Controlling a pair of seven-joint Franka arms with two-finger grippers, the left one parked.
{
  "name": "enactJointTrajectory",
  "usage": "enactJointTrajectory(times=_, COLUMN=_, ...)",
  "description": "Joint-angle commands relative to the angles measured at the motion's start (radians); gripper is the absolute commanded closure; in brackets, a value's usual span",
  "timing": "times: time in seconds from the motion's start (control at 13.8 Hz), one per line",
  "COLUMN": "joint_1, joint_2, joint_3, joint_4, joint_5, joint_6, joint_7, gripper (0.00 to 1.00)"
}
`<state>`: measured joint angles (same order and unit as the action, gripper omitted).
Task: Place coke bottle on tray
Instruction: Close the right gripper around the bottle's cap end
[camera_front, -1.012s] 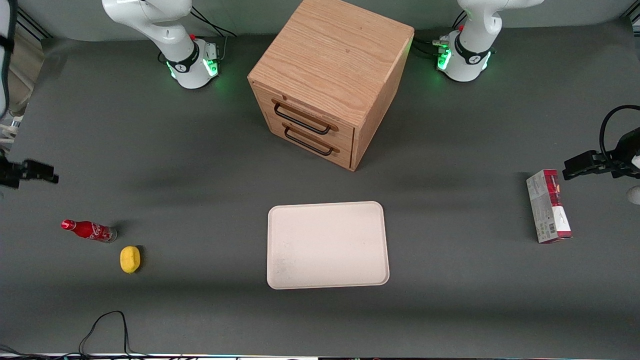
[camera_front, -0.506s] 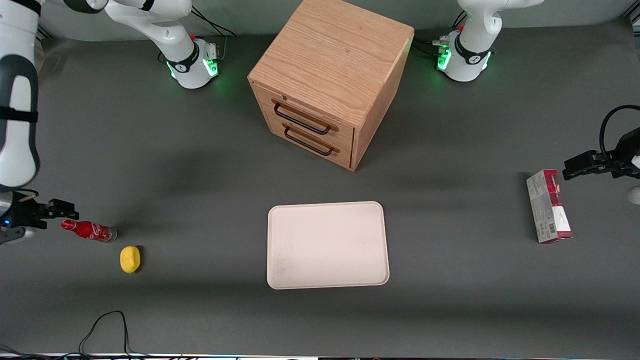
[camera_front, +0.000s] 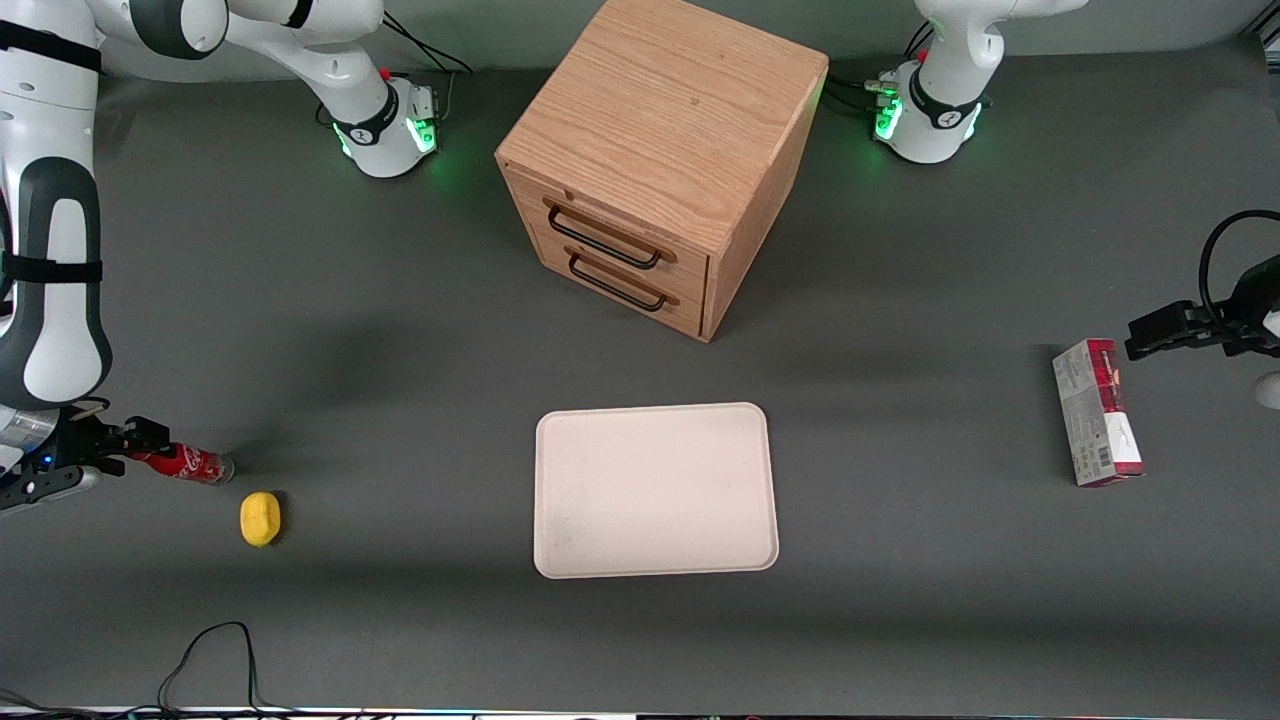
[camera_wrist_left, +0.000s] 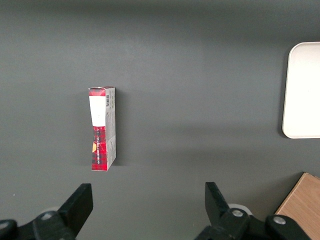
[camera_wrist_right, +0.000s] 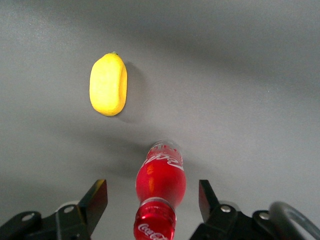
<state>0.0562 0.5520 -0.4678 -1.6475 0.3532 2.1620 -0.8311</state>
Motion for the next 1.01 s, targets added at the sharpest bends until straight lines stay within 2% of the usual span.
enactJointTrajectory(times=0.0, joint_1=0.001, joint_2=-0.004, joint_3=-0.008, joint_4=-0.015, joint_5=0.035, joint_6=0.001, joint_7=-0.039, gripper=0.30)
enactJointTrajectory(times=0.07, joint_1=-0.001, joint_2=-0.004, joint_3=-0.011, joint_4=-0.017, joint_5=0.035, joint_6=0.001, joint_7=-0.039, gripper=0.34)
enactJointTrajectory(times=0.29, joint_1=0.004, joint_2=-0.006, joint_3=-0.025, joint_4=-0.015, joint_5=0.033, joint_6=0.001, joint_7=-0.037, gripper=0.81)
enactJointTrajectory(times=0.43, joint_1=0.008, joint_2=-0.009, joint_3=-0.025, joint_4=-0.011, joint_5=0.033, joint_6=0.001, joint_7=-0.026, gripper=1.00)
enactJointTrajectory(times=0.65, joint_1=0.031, joint_2=-0.026, joint_3=-0.023, joint_4=0.005, joint_5=0.014, joint_6=-0.017, joint_7=0.039, gripper=1.00)
enactJointTrajectory(times=0.8, joint_1=0.060, joint_2=-0.049, joint_3=-0.020, joint_4=0.084, joint_5=-0.070, joint_6=-0.155, joint_7=0.172, gripper=1.00)
enactJointTrajectory(times=0.94, joint_1=0.085, joint_2=-0.067, joint_3=-0.005, joint_4=0.223, joint_5=-0.152, joint_6=-0.354, joint_7=0.317, gripper=1.00)
